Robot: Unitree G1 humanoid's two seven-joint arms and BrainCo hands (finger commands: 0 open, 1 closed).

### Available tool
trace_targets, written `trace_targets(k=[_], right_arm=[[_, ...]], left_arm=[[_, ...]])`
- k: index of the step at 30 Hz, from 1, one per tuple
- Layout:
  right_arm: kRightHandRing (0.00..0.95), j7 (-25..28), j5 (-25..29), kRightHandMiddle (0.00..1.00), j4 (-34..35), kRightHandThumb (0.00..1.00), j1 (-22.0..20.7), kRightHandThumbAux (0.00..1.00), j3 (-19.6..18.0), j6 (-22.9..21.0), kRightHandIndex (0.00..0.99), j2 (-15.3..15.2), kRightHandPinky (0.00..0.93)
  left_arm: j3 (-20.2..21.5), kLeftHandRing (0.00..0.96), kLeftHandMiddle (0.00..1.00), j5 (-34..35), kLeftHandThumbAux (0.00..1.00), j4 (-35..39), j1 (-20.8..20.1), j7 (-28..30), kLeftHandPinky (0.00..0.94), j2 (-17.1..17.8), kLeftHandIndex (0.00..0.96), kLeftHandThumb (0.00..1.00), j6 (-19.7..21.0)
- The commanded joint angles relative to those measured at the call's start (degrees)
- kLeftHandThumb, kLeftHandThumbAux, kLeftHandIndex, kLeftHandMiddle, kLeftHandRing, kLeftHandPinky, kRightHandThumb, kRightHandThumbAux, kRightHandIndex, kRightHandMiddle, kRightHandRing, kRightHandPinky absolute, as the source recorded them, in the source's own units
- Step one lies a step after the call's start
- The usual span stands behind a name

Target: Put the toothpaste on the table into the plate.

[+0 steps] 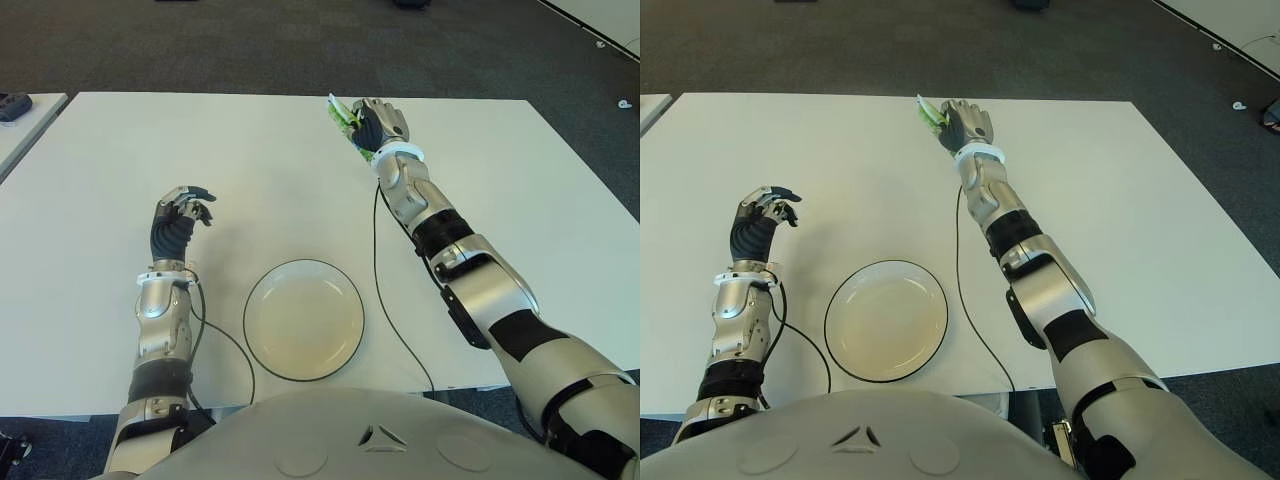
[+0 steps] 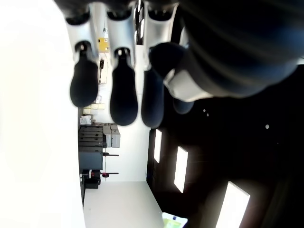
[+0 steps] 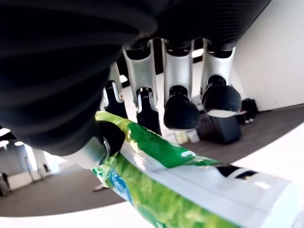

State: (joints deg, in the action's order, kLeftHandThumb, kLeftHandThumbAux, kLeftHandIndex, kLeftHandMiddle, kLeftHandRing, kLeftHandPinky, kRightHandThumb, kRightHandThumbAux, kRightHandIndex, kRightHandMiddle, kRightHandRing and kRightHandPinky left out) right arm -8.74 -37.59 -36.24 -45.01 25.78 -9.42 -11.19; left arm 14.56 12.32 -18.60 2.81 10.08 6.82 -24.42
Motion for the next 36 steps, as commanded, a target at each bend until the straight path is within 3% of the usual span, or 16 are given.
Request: trace_targets(k=[1,5,17,25,36], right_arm=[[0.838,8.7,3.7,0.837,17.9,0.708,9.1,0.718,-0.5,4.1,0.441,-3.8,0.836],[0.828,15.5,8.2,0.83,26.2,0.708,12.6,0.72,-0.5,9.5,0.44,-6.3,0.815],[0.817,29.6,16.7,0.825,41.3,0.708,23.5,0.723,1.2,21.9,0.44,-11.9,0.813],[0.841,33.6,18.2,0.861,42.1,0.71,26.7,0.72,1.6,29.5,0.44,-13.0,0.853],[0.862,38.6,16.9,0.89,37.9,0.711,25.7,0.718,3.3,37.1,0.44,-14.6,0.869]], left_arm=[[-0.7,0.663,0.484,-0.8,0.671,-0.3,-0.1,-0.5,0.649,-0.6,0.444,0.84,0.3],[-0.9,0.658,0.481,-0.8,0.672,0.1,0.1,-0.5,0.641,-0.6,0.445,0.84,0.9],[-0.6,0.642,0.478,-0.6,0.673,0.2,0.0,-0.6,0.637,-1.0,0.443,0.839,1.0],[-0.6,0.655,0.476,-1.6,0.672,0.3,0.0,-1.2,0.659,-1.1,0.447,0.84,0.5],[-0.6,0.661,0.476,-1.4,0.672,0.7,0.2,-0.5,0.664,-0.6,0.449,0.84,1.3]])
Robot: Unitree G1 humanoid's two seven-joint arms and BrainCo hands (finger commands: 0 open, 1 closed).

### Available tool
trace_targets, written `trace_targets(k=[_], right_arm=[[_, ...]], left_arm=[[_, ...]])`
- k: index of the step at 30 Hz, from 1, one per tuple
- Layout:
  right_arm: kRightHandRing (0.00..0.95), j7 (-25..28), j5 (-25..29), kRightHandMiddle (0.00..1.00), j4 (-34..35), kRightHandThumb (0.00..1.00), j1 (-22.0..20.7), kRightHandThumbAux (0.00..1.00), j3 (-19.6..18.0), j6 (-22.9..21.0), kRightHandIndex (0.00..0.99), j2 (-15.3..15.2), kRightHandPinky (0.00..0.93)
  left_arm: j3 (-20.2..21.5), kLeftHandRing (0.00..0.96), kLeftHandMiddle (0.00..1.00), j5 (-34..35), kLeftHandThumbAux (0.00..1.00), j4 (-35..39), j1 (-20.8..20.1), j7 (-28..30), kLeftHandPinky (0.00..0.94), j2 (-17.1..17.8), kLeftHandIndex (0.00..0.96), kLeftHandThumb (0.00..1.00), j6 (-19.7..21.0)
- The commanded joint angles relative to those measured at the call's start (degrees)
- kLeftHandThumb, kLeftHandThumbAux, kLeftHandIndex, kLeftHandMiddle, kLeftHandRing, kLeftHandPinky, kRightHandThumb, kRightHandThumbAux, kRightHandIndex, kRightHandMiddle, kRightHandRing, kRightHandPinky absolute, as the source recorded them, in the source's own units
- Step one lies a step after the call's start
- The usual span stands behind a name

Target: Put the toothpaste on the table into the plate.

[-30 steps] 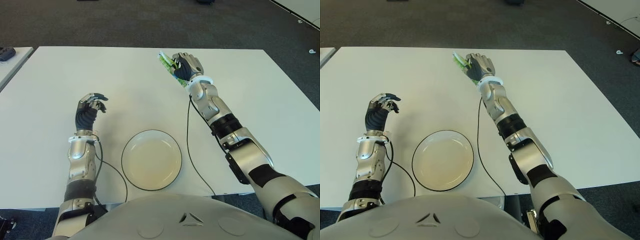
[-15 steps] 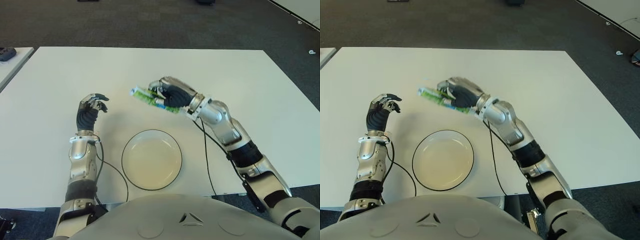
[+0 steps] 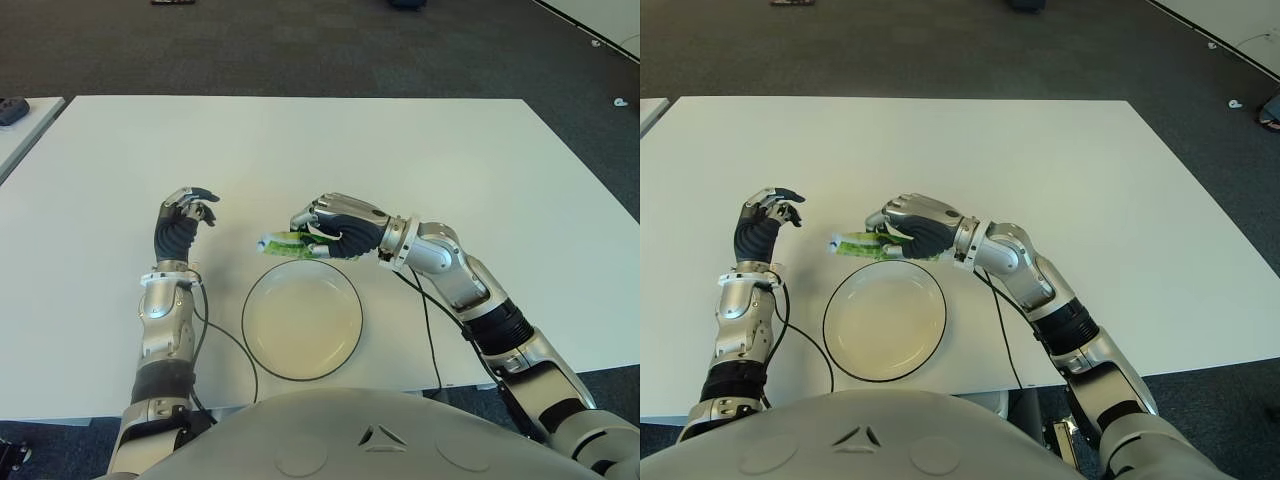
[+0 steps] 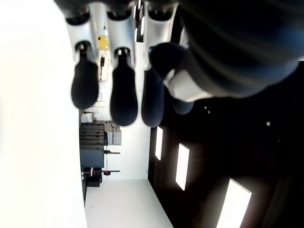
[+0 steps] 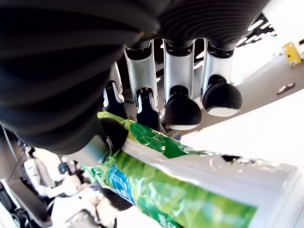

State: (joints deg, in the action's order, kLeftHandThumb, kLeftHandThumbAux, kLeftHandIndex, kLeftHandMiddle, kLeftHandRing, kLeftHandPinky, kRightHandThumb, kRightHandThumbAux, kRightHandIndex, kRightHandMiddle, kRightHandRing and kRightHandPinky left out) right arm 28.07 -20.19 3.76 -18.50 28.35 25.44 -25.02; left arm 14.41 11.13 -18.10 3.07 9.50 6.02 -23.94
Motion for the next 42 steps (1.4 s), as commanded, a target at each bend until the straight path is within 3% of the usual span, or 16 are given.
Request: trace_targets(k=[1,15,20,21,22,23,24,26,30,42], right_arm=[[0.863,2.0,-0.8,0.89,-2.6,0.711,-0.8,0.718,0.8,2.8,0.44,-0.9,0.869],[0.847,1.1,-5.5,0.863,-6.7,0.708,0.0,0.72,2.0,8.8,0.44,-1.1,0.84],[0.789,0.1,-7.3,0.801,-6.3,0.691,0.7,0.723,1.6,8.8,0.433,-0.7,0.752],[0.694,0.3,-8.1,0.699,-5.8,0.591,0.8,0.694,1.7,8.1,0.405,-0.9,0.681],[0.49,0.4,-8.7,0.481,-5.4,0.409,0.8,0.635,1.8,7.5,0.267,-0.9,0.499],[0.359,0.5,-9.1,0.341,-5.2,0.292,0.9,0.597,1.8,7.2,0.178,-1.0,0.382],[0.312,0.6,-9.5,0.291,-5.1,0.25,0.8,0.583,1.8,7.2,0.146,-1.0,0.34],[0.138,1.1,-10.1,0.125,-5.5,0.133,0.0,0.511,2.2,8.2,0.059,-1.4,0.159],[0.028,1.4,-10.3,0.026,-6.2,0.06,-1.0,0.406,2.4,9.4,0.012,-1.5,0.033],[0.0,3.4,-6.6,0.0,-7.9,0.091,-3.1,0.263,2.4,11.3,0.0,-1.1,0.0]], left_arm=[[-0.5,0.662,0.476,-0.1,0.672,0.2,0.0,0.2,0.666,0.2,0.449,0.84,0.9],[-0.2,0.663,0.491,1.0,0.671,0.4,0.1,0.6,0.653,0.2,0.442,0.84,1.5],[-0.1,0.66,0.49,0.8,0.671,0.2,0.1,0.6,0.649,0.3,0.442,0.839,1.2],[-0.2,0.659,0.489,0.8,0.671,0.2,0.1,0.7,0.651,0.3,0.442,0.839,1.0],[-0.2,0.659,0.488,0.8,0.671,0.1,0.0,0.7,0.653,0.3,0.442,0.839,1.0],[-0.2,0.658,0.487,0.7,0.671,0.1,0.0,0.8,0.654,0.3,0.443,0.839,0.9],[-0.2,0.658,0.486,0.7,0.671,0.0,0.0,0.8,0.654,0.4,0.443,0.839,0.9],[-0.2,0.659,0.487,0.8,0.671,-0.3,-0.1,1.0,0.657,0.5,0.443,0.839,0.7],[-0.2,0.661,0.489,0.8,0.671,-0.6,-0.3,1.2,0.66,0.5,0.441,0.839,0.5],[0.2,0.62,0.481,0.8,0.674,-0.1,-0.2,0.5,0.6,0.3,0.437,0.837,2.2]])
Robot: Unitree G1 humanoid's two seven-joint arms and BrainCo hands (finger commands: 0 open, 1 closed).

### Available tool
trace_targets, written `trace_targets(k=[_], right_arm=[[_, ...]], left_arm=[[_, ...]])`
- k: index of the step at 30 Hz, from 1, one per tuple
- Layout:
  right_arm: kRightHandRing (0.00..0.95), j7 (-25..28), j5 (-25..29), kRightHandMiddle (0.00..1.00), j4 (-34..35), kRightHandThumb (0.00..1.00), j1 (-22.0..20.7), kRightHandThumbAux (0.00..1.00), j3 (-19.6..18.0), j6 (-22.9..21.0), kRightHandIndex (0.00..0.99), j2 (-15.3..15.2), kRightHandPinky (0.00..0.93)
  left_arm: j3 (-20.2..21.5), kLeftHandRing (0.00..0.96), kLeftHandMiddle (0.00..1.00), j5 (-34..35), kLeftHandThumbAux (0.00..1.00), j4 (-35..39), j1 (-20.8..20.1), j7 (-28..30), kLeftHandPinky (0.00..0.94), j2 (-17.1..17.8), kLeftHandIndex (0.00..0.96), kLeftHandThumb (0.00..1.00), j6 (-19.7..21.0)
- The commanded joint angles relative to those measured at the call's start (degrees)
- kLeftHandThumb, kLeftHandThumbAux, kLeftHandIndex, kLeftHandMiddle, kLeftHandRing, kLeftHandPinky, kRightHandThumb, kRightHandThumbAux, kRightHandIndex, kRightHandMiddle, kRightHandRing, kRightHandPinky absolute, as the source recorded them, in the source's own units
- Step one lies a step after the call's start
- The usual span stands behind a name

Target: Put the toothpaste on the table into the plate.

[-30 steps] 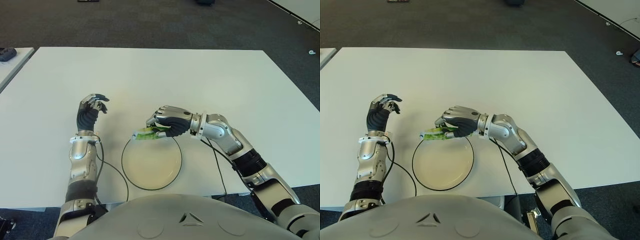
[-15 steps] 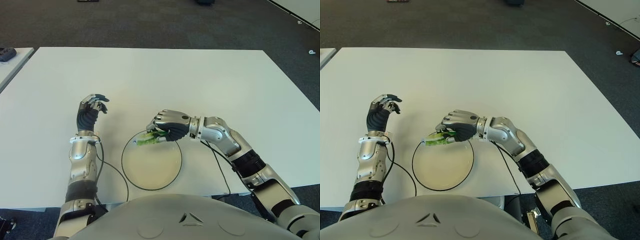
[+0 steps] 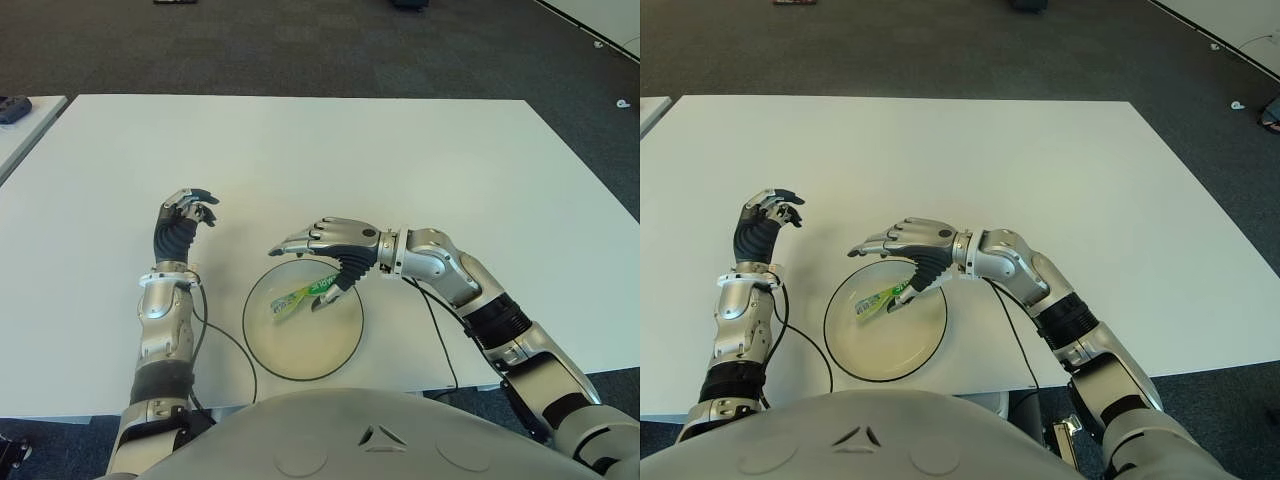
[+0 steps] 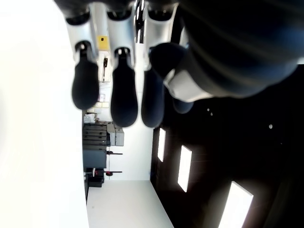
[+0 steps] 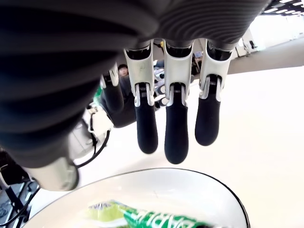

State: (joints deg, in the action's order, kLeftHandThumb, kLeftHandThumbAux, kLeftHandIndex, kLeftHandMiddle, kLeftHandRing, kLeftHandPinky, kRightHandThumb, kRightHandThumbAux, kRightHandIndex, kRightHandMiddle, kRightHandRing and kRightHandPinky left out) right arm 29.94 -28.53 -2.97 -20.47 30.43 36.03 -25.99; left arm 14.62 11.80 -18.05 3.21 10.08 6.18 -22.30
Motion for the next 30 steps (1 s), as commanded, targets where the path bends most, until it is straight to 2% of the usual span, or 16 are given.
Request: trace_targets(k=[1,14,19,23,27,30], right_arm=[[0.0,2.0,2.4,0.0,-1.4,0.1,-1.3,0.258,0.3,1.0,0.0,-0.1,0.0],[0.0,5.7,8.9,0.0,-1.8,0.203,-2.6,0.21,-0.1,1.7,0.0,1.1,0.0],[0.0,7.0,12.6,0.0,-1.6,0.216,-5.1,0.2,-1.5,0.1,0.0,2.4,0.0],[0.0,6.7,16.9,0.0,-0.5,0.185,-9.7,0.248,-5.4,-6.5,0.0,5.3,0.0],[0.0,5.8,17.7,0.0,0.6,0.146,-11.2,0.31,-7.2,-10.9,0.0,7.5,0.0],[0.0,2.1,18.3,0.0,-1.0,0.112,-13.2,0.38,-9.6,-16.7,0.0,11.4,0.0]], left_arm=[[0.0,0.621,0.482,0.2,0.674,-0.4,-0.5,-0.1,0.603,0.0,0.436,0.837,0.2],[0.0,0.632,0.488,0.0,0.674,-1.8,-1.1,0.5,0.619,0.3,0.43,0.837,-1.4],[-0.1,0.628,0.489,-0.8,0.675,-1.6,-1.1,-0.4,0.617,0.2,0.427,0.836,-1.7],[-0.4,0.616,0.492,-1.5,0.676,-0.4,-0.8,-1.6,0.599,0.1,0.421,0.835,0.4],[-0.5,0.622,0.499,-1.0,0.677,-0.4,-1.0,-1.2,0.619,0.0,0.416,0.834,0.4],[-0.5,0.627,0.506,-0.3,0.677,-1.1,-1.5,-0.6,0.627,-0.1,0.412,0.834,0.5]])
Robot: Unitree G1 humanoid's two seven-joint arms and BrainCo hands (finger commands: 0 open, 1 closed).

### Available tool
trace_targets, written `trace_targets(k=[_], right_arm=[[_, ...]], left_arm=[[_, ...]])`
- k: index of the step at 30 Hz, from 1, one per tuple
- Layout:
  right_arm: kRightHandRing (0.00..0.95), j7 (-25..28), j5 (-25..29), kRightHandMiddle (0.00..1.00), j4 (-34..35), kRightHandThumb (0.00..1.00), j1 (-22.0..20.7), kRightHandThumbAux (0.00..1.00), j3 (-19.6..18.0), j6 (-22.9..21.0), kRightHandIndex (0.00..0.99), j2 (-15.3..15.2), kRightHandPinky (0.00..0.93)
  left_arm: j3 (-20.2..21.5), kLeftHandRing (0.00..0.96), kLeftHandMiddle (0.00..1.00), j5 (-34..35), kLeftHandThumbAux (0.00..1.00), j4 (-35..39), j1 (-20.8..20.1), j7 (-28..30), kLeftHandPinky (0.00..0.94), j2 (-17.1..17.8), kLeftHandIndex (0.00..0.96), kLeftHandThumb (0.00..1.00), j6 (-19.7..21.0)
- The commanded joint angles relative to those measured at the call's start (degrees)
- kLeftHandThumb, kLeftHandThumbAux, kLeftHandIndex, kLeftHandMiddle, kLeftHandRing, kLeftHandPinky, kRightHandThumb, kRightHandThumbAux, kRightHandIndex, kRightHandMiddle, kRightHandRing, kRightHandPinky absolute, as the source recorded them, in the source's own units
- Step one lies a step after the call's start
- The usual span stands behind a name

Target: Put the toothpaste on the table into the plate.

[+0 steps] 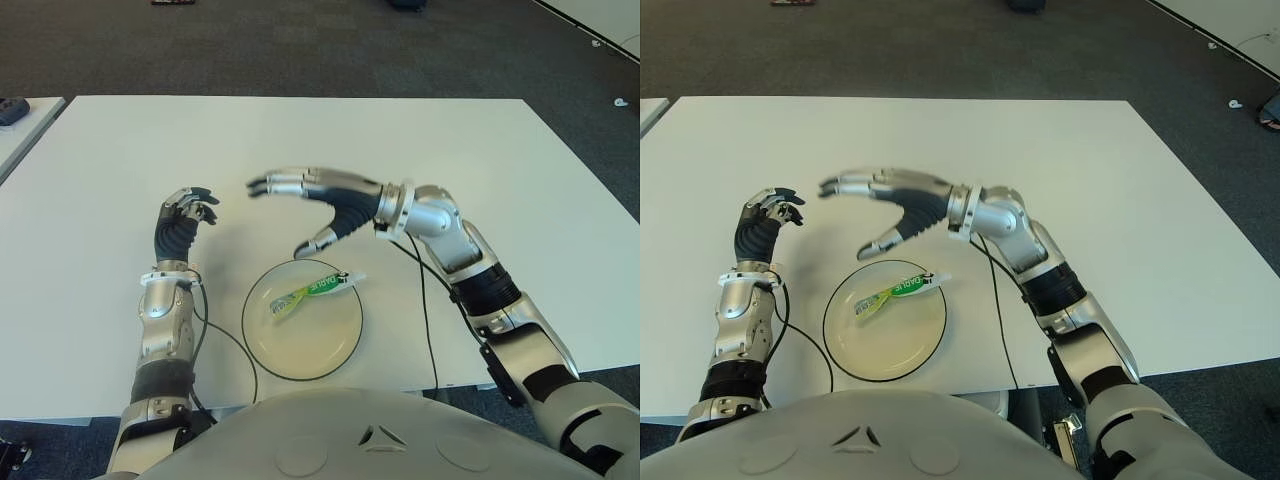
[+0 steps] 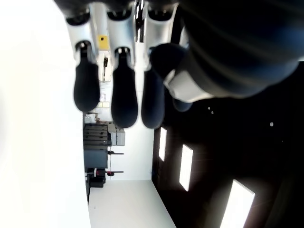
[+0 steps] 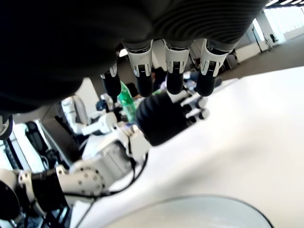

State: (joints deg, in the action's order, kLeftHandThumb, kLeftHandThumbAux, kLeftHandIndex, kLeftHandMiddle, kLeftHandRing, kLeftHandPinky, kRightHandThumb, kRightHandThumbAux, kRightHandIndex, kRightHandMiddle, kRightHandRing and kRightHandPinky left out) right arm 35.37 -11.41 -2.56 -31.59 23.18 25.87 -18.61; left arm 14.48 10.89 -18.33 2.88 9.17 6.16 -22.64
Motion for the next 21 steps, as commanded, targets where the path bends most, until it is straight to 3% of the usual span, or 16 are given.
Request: trace_targets(k=[1,5,9,14,21], right_arm=[[0.0,-4.7,1.0,0.0,-2.2,0.099,-2.7,0.419,-3.1,-7.7,0.0,5.1,0.001],[0.0,-11.5,-1.6,0.0,-6.2,0.067,-5.9,0.515,-5.8,-9.0,0.0,8.0,0.02],[0.0,-18.5,-3.5,0.0,-6.9,0.056,-5.2,0.579,-8.0,-10.7,0.0,10.3,0.043],[0.0,-26.2,-2.1,0.003,-5.4,0.065,0.2,0.617,-11.3,-10.3,0.0,13.3,0.076],[0.107,-35.4,4.9,0.149,-9.1,0.151,7.0,0.663,-18.2,-5.5,0.098,19.4,0.126]], left_arm=[[-0.3,0.632,0.508,0.6,0.677,-1.1,-1.3,0.3,0.632,-0.2,0.413,0.834,0.6],[-0.3,0.634,0.506,0.7,0.675,-1.9,-1.7,0.2,0.628,-0.2,0.417,0.836,0.5],[-0.3,0.633,0.498,0.6,0.675,-2.8,-2.0,0.6,0.623,0.0,0.424,0.836,0.2],[-0.6,0.631,0.495,0.5,0.674,-3.2,-2.1,1.3,0.625,0.3,0.426,0.837,0.1],[-1.5,0.646,0.502,-1.3,0.674,-5.2,-3.0,1.3,0.647,-0.1,0.422,0.836,-3.5]])
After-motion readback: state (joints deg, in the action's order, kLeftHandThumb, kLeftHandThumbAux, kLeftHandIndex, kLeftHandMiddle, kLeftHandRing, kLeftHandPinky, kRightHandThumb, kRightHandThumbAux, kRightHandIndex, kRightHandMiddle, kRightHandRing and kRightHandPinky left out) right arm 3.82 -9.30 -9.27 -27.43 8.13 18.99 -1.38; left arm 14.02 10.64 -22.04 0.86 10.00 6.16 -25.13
